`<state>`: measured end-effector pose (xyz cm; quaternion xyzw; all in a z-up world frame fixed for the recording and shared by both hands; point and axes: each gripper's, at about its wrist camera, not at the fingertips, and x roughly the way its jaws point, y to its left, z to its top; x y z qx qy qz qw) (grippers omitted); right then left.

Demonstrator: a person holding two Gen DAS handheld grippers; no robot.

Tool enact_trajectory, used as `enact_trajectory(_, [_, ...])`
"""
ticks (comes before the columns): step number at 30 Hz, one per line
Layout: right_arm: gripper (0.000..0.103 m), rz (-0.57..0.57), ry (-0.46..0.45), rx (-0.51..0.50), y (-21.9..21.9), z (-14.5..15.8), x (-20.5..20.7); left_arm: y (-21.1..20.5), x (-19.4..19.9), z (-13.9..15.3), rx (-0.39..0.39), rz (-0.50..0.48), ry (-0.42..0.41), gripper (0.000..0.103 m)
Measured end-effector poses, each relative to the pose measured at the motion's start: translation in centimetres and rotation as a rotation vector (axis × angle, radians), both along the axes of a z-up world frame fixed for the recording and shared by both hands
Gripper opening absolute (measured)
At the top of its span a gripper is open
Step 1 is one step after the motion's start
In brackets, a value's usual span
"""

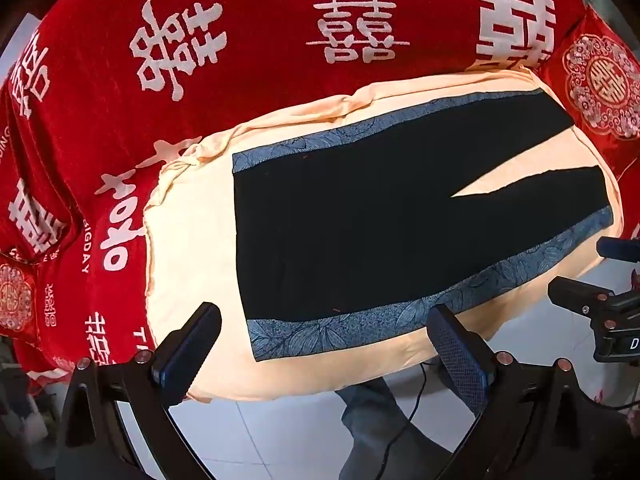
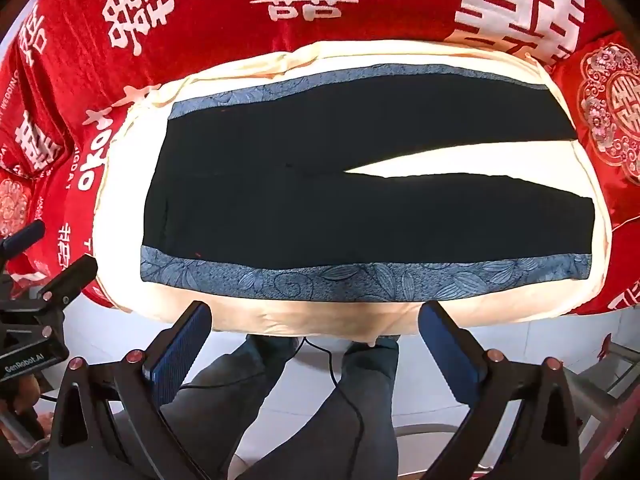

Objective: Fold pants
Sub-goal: 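Move both grippers toward the trouser hem ends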

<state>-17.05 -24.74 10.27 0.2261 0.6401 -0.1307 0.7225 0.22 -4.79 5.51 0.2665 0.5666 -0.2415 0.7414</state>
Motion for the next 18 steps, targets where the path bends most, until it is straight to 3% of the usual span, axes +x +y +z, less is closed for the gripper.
enact_trajectory(18, [0.103,0.034,-0.013,-0.004,-1.0,0.4,1.0,-0.4,-0.1,0.7,-0.004,0.051,-0.035,0.103])
